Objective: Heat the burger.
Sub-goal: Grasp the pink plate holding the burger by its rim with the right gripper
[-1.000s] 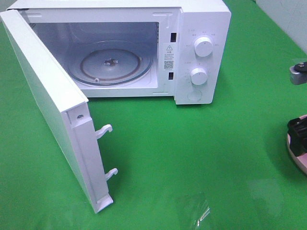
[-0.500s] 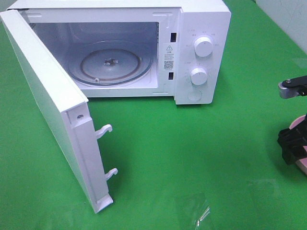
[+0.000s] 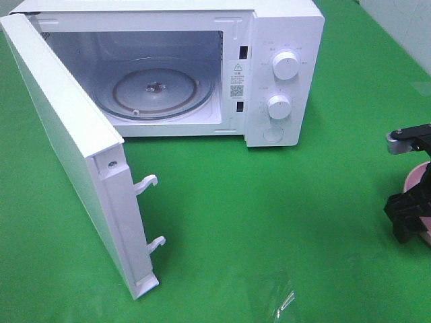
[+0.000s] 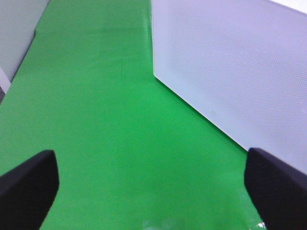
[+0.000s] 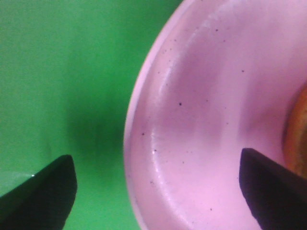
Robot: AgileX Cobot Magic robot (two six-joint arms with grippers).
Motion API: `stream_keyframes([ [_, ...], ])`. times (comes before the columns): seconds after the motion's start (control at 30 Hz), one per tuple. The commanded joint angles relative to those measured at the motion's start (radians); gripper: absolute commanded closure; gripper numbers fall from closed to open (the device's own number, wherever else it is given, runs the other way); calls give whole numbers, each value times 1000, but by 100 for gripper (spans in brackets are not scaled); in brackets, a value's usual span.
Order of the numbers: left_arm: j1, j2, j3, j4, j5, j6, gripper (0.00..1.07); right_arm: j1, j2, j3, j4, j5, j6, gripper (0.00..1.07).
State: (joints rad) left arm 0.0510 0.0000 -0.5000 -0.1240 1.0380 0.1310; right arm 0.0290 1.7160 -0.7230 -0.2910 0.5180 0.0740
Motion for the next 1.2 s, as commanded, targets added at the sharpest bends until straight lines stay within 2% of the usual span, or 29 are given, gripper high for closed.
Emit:
stream_keyframes([
  [0.03, 3, 0, 3, -6, -2, 1, 9, -6, 12, -1, 0, -20, -11, 20],
  [0.17, 3, 0, 3, -6, -2, 1, 9, -6, 12, -1, 20, -21, -11, 24],
  [0.2, 3, 0, 3, -6, -2, 1, 9, -6, 12, -1, 30, -26, -11, 30],
  [0.23, 3, 0, 3, -6, -2, 1, 9, -6, 12, -1, 30, -26, -11, 30],
  [0.27, 3, 0, 3, -6, -2, 1, 9, -6, 12, -1, 31, -32, -11, 37],
  [0.33, 3, 0, 3, -6, -2, 1, 9, -6, 12, -1, 31, -45, -11, 39],
  [0.5, 3, 0, 3, -6, -2, 1, 9, -6, 12, -1, 31, -48, -12, 36],
  [0.53, 3, 0, 3, -6, -2, 1, 9, -6, 12, -1, 30, -48, -12, 29],
  [0.6, 3, 0, 3, -6, -2, 1, 9, -6, 12, -1, 30, -48, -12, 28],
  [1.2, 3, 0, 3, -6, -2, 1, 9, -6, 55, 0, 30, -45, 2, 33],
])
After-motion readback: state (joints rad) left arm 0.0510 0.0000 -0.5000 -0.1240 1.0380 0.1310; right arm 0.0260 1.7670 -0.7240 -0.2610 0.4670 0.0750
